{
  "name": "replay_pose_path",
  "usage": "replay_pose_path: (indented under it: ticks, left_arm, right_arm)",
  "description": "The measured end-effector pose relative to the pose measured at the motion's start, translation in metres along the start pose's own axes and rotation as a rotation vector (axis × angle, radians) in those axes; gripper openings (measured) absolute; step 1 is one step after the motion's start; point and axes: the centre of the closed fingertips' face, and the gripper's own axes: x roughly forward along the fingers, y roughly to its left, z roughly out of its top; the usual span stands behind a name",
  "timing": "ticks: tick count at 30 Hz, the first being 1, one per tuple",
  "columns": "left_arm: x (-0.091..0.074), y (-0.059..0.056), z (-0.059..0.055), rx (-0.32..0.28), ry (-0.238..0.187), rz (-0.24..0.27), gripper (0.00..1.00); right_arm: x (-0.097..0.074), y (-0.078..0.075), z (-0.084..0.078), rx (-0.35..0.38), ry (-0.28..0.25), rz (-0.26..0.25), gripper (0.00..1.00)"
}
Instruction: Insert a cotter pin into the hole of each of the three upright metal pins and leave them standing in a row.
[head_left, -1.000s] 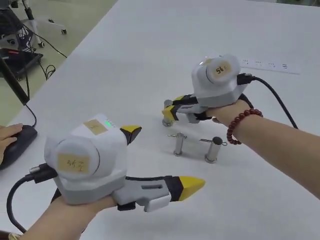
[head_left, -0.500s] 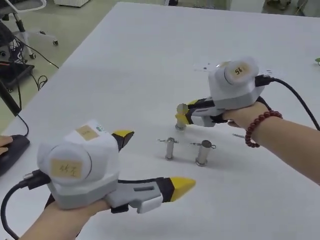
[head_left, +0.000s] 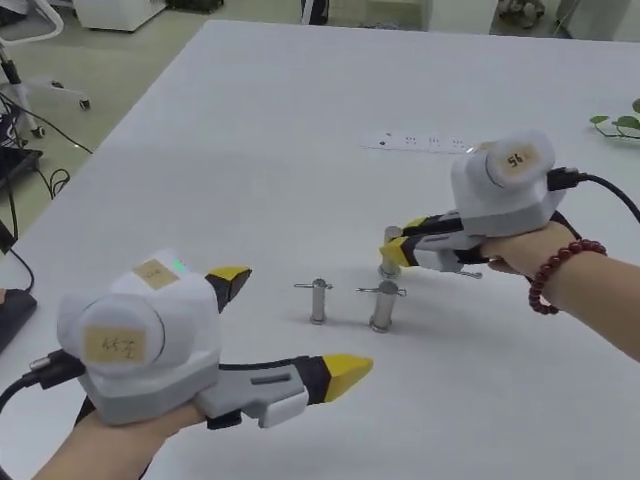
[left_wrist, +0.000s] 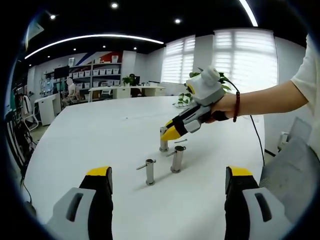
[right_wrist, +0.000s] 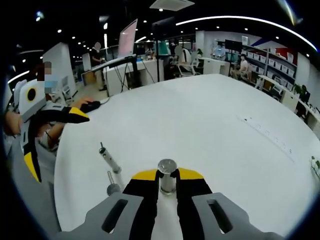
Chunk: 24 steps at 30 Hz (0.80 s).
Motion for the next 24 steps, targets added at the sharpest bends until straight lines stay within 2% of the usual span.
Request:
replay_pose_path:
  ticks: [14, 24]
  left_arm:
    - [0.002, -0.003, -0.001, 0.012, 0.006, -0.004, 0.93]
    - [0.003, -0.004, 0.001, 0.020, 0.005, -0.012, 0.92]
  right_arm:
    - [-0.036, -0.010, -0.024, 0.017, 0.010, -0.047, 0.13]
    - [-0.059, -0.007, -0.042, 0.059, 0.019, -0.072, 0.13]
